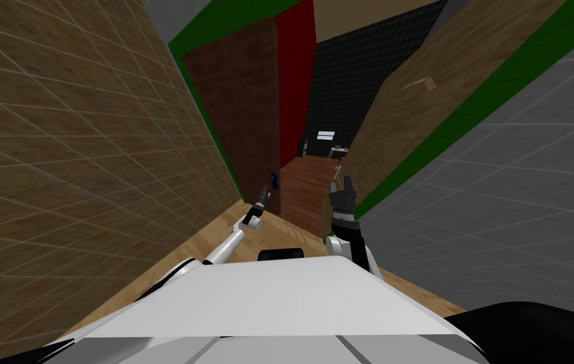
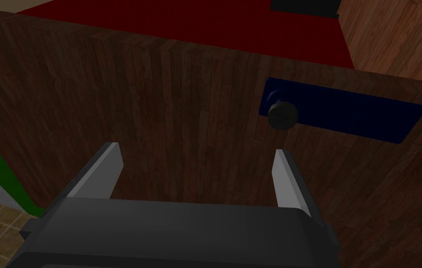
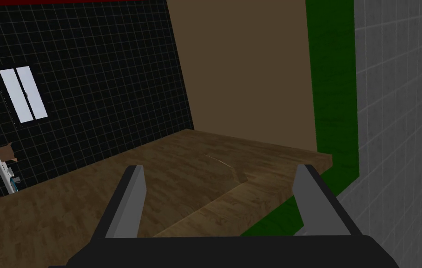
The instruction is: Push the door open
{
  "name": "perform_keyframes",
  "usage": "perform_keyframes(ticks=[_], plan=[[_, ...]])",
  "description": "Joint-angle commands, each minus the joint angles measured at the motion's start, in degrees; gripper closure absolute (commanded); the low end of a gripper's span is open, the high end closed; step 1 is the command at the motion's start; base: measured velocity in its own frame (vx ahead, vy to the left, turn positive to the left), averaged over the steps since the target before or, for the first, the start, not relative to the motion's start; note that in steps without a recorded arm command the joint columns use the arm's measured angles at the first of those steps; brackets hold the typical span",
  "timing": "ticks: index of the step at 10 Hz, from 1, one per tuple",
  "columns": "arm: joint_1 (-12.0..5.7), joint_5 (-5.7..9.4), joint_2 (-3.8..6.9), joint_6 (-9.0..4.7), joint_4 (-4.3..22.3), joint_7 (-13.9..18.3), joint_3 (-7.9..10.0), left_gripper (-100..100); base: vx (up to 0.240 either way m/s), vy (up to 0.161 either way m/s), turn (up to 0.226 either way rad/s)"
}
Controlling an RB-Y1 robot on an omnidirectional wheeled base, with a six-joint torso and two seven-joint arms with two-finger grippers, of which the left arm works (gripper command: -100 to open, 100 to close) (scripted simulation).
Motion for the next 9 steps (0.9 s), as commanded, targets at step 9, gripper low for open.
perform_keyframes(ticks=[9], plan=[[-7.13,4.13,1.45,0.27,12.2,0.7,-3.66,-100,0.023,0.103,-0.104]])
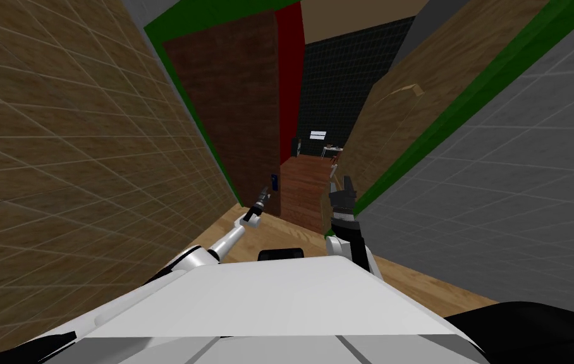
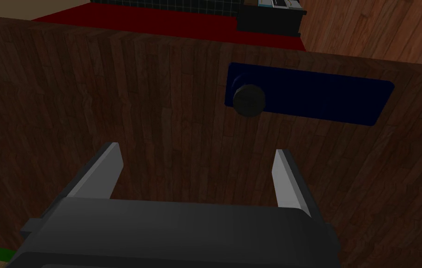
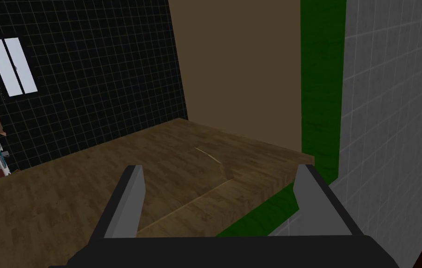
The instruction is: Push the door open
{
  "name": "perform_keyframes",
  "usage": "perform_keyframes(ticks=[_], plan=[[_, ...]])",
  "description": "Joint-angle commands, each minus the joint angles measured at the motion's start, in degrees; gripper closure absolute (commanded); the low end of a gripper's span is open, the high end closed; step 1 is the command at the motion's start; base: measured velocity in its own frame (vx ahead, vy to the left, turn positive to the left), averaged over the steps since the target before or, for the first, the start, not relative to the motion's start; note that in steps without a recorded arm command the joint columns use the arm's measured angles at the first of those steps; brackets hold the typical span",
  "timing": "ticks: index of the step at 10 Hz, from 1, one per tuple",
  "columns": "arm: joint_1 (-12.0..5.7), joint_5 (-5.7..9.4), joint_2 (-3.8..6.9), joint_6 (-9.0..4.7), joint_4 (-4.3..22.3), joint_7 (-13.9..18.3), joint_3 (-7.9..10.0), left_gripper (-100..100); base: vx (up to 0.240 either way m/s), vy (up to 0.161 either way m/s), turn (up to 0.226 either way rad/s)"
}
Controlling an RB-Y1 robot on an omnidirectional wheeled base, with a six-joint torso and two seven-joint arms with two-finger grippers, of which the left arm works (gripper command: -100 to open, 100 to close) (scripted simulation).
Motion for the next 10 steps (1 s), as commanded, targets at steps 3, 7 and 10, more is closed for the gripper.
perform_keyframes(ticks=[3,7,10], plan=[[-2.73,1.46,0.48,-0.01,4.6,0.3,-1.35,-100,0.020,0.109,-0.104],[-5.68,3.28,1.11,0.19,9.8,0.6,-2.98,-100,0.017,0.101,-0.112],[-6.96,3.97,1.31,0.15,11.9,0.8,-3.63,-100,0.008,0.118,-0.089]])
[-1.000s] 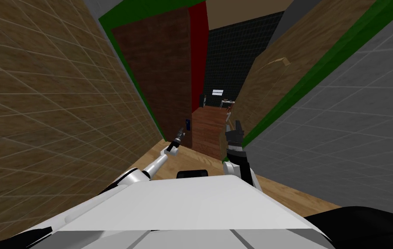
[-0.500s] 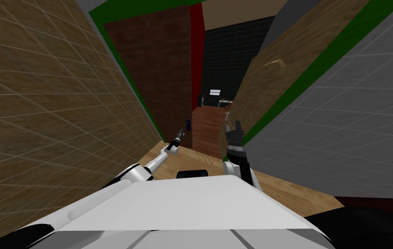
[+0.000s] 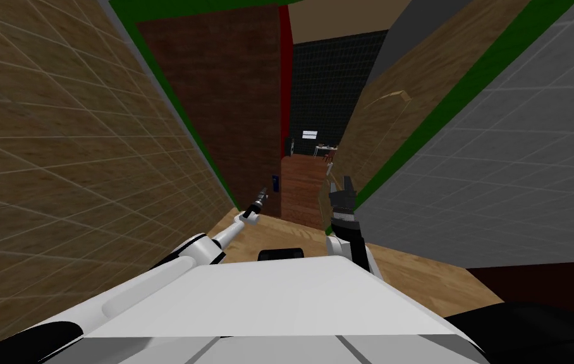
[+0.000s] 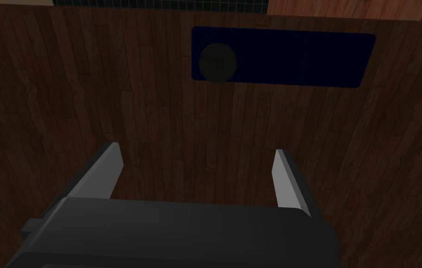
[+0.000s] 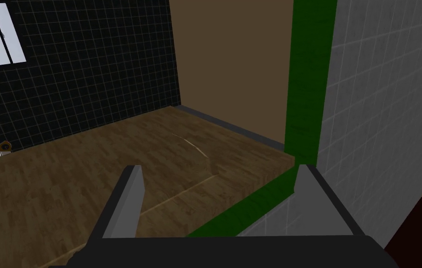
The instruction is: Push the door open
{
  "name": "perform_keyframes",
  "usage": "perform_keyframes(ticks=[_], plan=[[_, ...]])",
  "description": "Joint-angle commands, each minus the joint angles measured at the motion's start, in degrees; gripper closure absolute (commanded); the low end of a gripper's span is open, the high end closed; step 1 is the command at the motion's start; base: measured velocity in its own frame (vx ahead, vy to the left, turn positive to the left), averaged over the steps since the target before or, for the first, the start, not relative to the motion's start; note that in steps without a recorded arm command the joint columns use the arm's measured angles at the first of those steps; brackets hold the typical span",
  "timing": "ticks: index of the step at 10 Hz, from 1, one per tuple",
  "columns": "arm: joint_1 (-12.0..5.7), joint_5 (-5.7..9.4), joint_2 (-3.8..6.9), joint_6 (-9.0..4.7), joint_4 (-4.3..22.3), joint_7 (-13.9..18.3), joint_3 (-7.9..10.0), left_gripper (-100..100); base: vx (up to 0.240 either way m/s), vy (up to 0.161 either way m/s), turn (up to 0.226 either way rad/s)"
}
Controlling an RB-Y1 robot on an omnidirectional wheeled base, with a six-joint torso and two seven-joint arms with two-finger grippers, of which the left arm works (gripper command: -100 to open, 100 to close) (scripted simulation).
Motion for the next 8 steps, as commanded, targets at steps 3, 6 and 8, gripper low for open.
perform_keyframes(ticks=[3,6,8], plan=[[0.00,-0.10,-0.19,-0.14,0.4,-0.2,0.53,-100,0.150,-0.019,-0.026],[0.01,-0.22,-0.42,-0.32,0.8,-0.3,1.16,-100,0.198,-0.049,-0.035],[0.01,-0.31,-0.57,-0.43,1.1,-0.5,1.59,-100,0.215,-0.049,-0.034]])
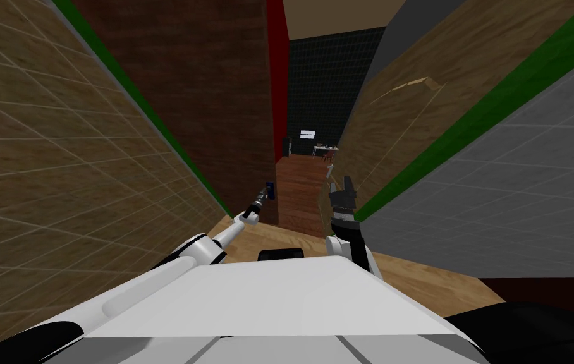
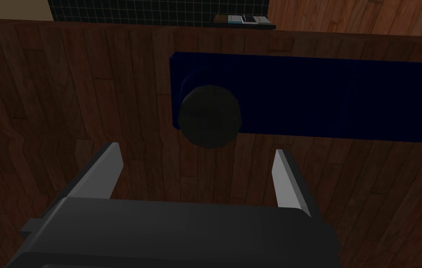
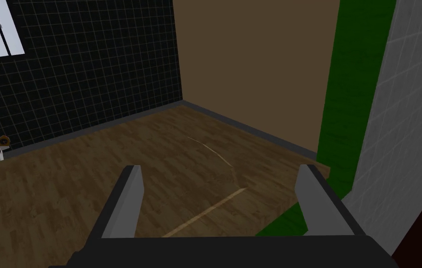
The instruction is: Push the door open
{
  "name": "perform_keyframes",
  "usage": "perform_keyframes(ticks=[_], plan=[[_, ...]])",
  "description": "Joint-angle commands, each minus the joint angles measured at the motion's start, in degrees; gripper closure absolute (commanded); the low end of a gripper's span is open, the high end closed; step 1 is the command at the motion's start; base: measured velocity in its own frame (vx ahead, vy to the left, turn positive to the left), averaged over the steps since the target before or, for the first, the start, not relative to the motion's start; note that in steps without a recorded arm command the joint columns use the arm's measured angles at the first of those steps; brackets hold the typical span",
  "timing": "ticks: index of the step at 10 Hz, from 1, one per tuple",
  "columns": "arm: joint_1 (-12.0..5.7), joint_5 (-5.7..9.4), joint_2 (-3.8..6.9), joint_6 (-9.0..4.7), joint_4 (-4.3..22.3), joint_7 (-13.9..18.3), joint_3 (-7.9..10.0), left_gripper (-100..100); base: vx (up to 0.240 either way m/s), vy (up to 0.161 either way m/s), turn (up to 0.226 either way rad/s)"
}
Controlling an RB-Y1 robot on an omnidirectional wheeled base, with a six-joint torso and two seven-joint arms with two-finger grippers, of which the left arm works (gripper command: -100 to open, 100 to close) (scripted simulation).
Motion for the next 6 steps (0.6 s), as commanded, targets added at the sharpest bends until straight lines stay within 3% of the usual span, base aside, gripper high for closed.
perform_keyframes(ticks=[1,5,6], plan=[[-0.01,-0.06,-0.11,-0.08,0.2,-0.1,0.34,-100,0.166,-0.044,-0.033],[-0.04,-0.14,-0.28,-0.23,0.6,-0.2,0.72,-100,0.161,-0.023,-0.020],[-0.04,-0.14,-0.28,-0.23,0.6,-0.2,0.72,100,-0.012,-0.002,0.008]])
